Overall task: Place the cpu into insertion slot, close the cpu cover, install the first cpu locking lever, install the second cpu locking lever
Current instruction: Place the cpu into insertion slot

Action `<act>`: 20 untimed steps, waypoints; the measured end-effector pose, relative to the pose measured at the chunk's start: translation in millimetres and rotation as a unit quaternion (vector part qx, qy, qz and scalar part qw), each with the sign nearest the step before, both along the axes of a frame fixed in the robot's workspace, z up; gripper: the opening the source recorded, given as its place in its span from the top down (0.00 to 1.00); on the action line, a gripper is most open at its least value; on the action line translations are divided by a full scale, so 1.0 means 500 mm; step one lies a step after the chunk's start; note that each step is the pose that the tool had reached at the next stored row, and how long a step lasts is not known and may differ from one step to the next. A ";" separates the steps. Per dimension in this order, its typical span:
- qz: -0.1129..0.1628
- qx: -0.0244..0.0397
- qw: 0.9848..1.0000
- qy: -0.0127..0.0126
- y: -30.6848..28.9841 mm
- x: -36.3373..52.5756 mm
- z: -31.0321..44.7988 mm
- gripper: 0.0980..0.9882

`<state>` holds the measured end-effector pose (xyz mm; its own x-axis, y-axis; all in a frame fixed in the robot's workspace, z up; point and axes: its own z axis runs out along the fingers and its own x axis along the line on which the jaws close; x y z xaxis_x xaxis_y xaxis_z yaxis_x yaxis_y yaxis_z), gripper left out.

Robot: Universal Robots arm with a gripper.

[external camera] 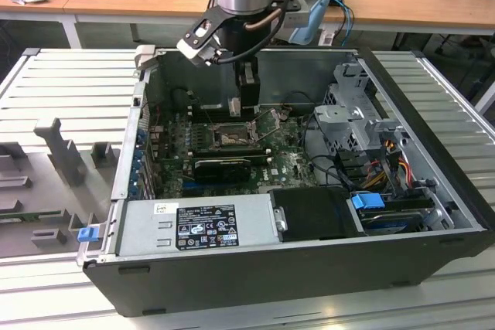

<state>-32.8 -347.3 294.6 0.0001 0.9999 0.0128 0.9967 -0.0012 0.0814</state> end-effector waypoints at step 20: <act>-0.024 0.000 1.000 0.000 0.002 -0.002 -0.063 0.52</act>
